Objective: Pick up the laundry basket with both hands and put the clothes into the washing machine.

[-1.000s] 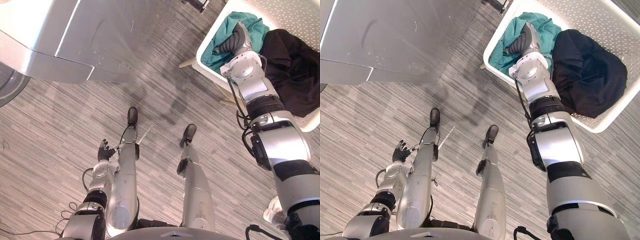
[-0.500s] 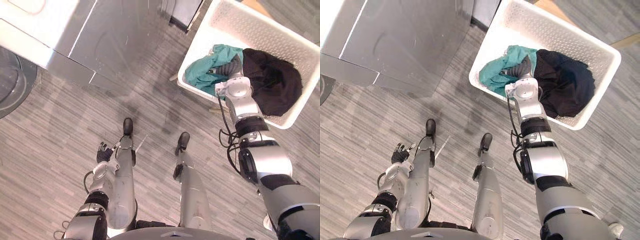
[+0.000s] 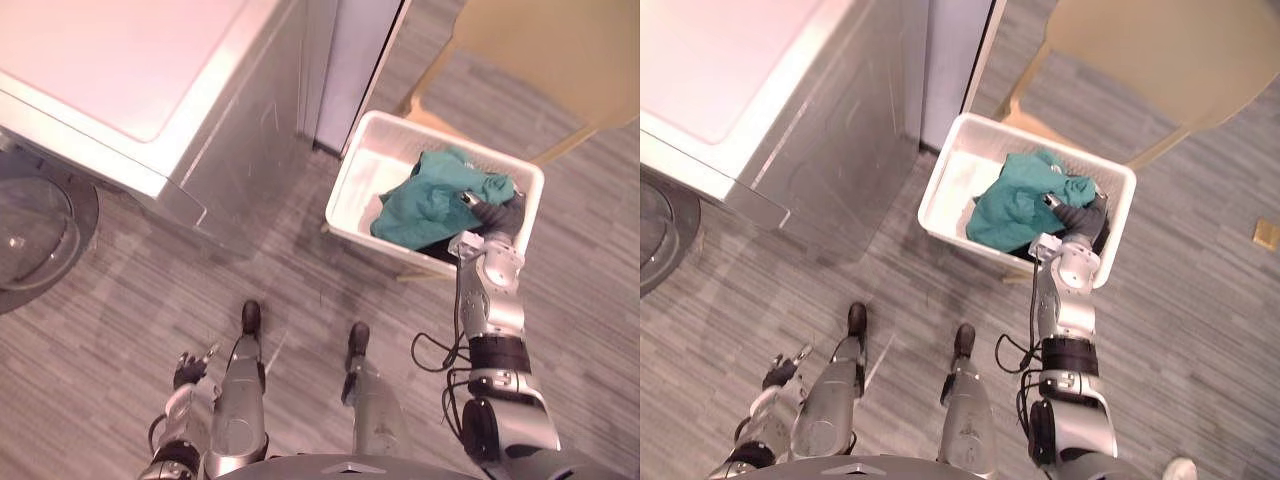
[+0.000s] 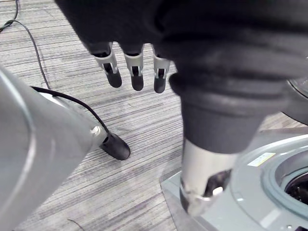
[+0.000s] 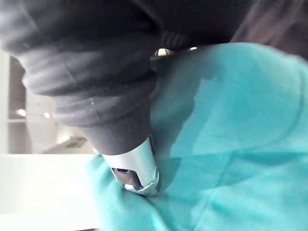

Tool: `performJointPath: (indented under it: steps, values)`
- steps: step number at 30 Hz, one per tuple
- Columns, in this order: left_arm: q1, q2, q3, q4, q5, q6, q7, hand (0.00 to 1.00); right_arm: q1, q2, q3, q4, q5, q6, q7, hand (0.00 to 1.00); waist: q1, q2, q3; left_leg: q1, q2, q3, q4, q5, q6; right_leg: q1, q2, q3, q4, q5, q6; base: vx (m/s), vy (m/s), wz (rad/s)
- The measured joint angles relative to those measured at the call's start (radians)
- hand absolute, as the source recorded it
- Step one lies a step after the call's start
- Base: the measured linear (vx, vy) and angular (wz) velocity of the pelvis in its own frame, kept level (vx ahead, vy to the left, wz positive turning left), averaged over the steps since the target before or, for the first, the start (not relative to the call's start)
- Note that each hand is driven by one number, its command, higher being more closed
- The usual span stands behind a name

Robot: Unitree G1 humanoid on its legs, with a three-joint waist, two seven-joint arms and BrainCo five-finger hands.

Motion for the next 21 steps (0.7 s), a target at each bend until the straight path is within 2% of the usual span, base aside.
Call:
performJointPath:
  steps: [1,3,5,7,9,11,14,16,19,20,21]
  values:
    - [0.009,-0.001,0.015,0.009,-0.005,0.001,-0.003,0.00,0.012,0.006,-0.002,-0.019,0.003,-0.007,0.003,1.00,-0.001,0.000,-0.012,0.016,-0.003,-0.002,-0.007,0.000,0.000,0.013,-0.004,-0.002,0.000,-0.004,0.003,0.12,-0.011,0.12]
    - [0.043,-0.007,0.117,0.027,-0.020,0.014,-0.013,0.00,0.067,0.034,-0.011,-0.093,0.014,-0.041,0.024,1.00,-0.007,0.001,-0.063,0.074,-0.013,-0.023,-0.029,-0.001,0.001,0.077,-0.014,-0.025,-0.001,-0.026,0.008,0.13,-0.007,0.21]
    - [0.057,-0.006,0.216,0.028,-0.027,0.020,-0.011,0.00,0.093,0.062,-0.017,-0.125,0.014,-0.051,0.041,1.00,-0.002,-0.002,-0.102,0.119,-0.016,-0.027,-0.048,-0.002,0.000,0.121,-0.020,-0.044,0.001,-0.043,0.010,0.08,0.006,0.23]
    - [0.062,-0.006,0.303,-0.030,-0.047,0.029,0.012,0.00,0.113,0.082,-0.012,-0.156,0.008,-0.053,0.044,1.00,0.002,-0.002,-0.145,0.144,-0.018,-0.046,-0.055,-0.005,-0.004,0.153,-0.023,-0.056,0.002,-0.056,0.014,0.06,0.009,0.25]
    - [0.085,-0.008,0.381,-0.221,-0.022,0.026,0.038,0.00,0.117,0.102,0.002,-0.168,-0.009,-0.053,0.058,1.00,0.010,-0.001,-0.189,0.168,-0.022,-0.054,-0.057,-0.015,-0.007,0.189,-0.025,-0.076,-0.003,-0.074,0.006,0.02,0.016,0.16]
    - [0.089,-0.008,0.423,-0.389,0.012,0.012,0.069,0.00,0.130,0.130,0.004,-0.205,-0.009,-0.057,0.077,1.00,0.025,0.005,-0.214,0.193,-0.021,-0.053,-0.065,-0.021,-0.014,0.210,-0.025,-0.077,-0.006,-0.078,0.007,0.01,0.006,0.02]
    - [0.089,-0.006,0.465,-0.572,0.068,-0.035,0.112,0.00,0.138,0.146,0.017,-0.229,-0.009,-0.059,0.085,1.00,0.025,0.024,-0.255,0.217,-0.025,-0.049,-0.075,-0.021,-0.011,0.227,-0.028,-0.075,-0.011,-0.080,0.009,0.01,0.005,-0.02]
    - [0.071,-0.005,0.469,-0.623,0.103,-0.066,0.140,0.00,0.147,0.146,0.020,-0.228,-0.011,-0.059,0.085,1.00,0.022,0.047,-0.273,0.240,-0.030,-0.045,-0.074,-0.017,-0.004,0.253,-0.031,-0.072,-0.015,-0.078,0.011,0.03,0.013,-0.06]
    - [0.069,-0.008,0.439,-0.622,0.148,-0.067,0.143,0.00,0.154,0.146,0.022,-0.228,-0.040,-0.056,0.087,1.00,0.019,0.067,-0.287,0.250,-0.029,-0.037,-0.075,-0.017,-0.003,0.256,-0.031,-0.065,-0.018,-0.075,0.014,-0.01,0.010,-0.10]
    - [0.070,-0.009,0.428,-0.622,0.161,-0.066,0.142,0.00,0.160,0.145,0.020,-0.228,-0.044,-0.056,0.088,0.00,0.019,0.068,-0.288,0.253,-0.028,-0.037,-0.075,-0.017,-0.003,0.261,-0.030,-0.065,-0.020,-0.074,0.013,0.00,-0.002,-0.05]
    - [0.070,-0.014,0.411,-0.622,0.176,-0.065,0.141,0.00,0.182,0.145,0.020,-0.228,-0.047,-0.055,0.097,0.00,0.019,0.067,-0.288,0.262,-0.027,-0.037,-0.075,-0.018,-0.003,0.271,-0.028,-0.066,-0.030,-0.071,0.010,-0.01,-0.001,-0.03]
